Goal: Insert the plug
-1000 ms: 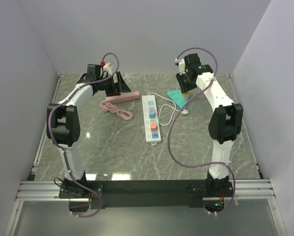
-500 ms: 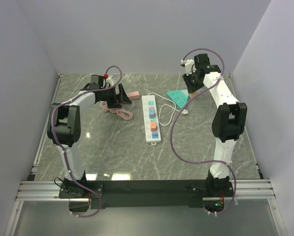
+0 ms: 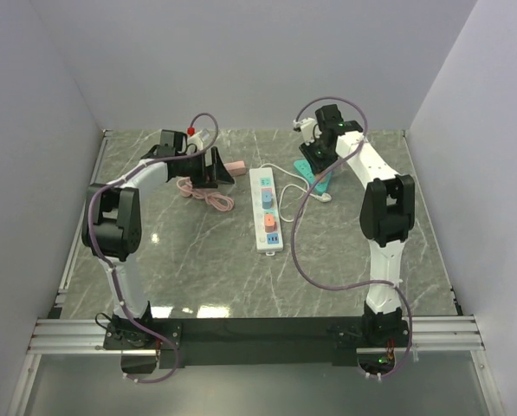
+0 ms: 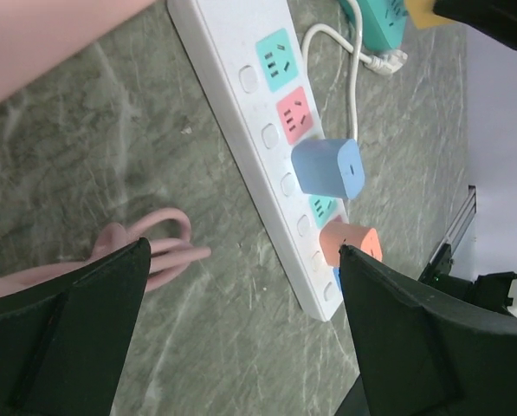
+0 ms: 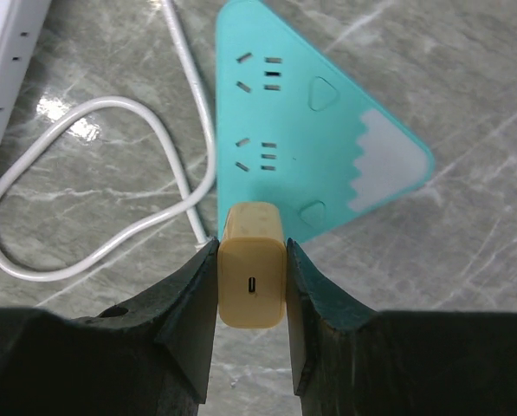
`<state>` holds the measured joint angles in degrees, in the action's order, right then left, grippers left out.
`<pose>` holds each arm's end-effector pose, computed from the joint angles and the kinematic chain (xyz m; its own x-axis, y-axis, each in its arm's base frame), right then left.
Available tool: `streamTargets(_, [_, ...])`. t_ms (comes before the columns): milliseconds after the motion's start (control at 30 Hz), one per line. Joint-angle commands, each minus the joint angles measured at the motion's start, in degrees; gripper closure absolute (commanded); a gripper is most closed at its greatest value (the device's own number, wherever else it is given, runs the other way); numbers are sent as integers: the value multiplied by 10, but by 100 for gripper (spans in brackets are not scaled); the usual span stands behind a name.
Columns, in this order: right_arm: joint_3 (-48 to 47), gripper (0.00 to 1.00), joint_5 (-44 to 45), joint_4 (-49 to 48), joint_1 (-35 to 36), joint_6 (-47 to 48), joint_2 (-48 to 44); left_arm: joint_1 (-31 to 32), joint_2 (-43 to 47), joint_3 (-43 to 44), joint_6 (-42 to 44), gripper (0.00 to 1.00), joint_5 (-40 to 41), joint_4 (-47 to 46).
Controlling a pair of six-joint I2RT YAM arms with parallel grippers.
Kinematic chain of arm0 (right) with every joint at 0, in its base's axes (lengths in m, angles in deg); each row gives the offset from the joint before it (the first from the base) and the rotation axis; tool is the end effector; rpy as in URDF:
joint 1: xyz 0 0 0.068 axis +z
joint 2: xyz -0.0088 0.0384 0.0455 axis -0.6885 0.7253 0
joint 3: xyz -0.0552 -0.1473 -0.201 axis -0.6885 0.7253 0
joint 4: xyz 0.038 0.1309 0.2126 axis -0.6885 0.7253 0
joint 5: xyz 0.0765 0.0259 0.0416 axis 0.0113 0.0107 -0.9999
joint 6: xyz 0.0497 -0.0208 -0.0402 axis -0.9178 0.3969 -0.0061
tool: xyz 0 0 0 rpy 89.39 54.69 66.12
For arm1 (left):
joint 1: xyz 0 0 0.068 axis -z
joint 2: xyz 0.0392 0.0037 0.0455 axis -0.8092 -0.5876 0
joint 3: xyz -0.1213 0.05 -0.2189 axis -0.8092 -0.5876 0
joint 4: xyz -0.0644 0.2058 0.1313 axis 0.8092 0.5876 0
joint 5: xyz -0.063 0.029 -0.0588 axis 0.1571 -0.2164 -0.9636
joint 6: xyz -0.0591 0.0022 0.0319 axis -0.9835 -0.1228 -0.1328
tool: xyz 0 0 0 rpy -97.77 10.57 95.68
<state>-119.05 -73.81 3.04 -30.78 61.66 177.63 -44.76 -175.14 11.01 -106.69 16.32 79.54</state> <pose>0.4453 0.1072 0.2196 -0.6309 -0.6073 -0.4830 -0.6343 0.7621 -0.1297 0.4090 -0.1043 0.1867 -0.8846 -0.1003 -0.4555 0.2931 0.6402 -0.7101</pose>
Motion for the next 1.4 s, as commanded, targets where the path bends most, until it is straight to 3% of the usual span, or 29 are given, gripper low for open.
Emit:
streamTargets(0, [9,100,27,-15,11,19,-6,2,45,-13,31,4,-27,2])
streamTargets(333, [34,100,91,-64,2,51,-7,2,68,-59,38,5,-35,3])
streamTargets(767, [107,100,52,-85,-4,44,-48,2,61,-57,30,5,-40,-8])
streamTargets(1367, [87,100,26,-80,-9,40,-28,2,71,-73,21,5,-39,-13])
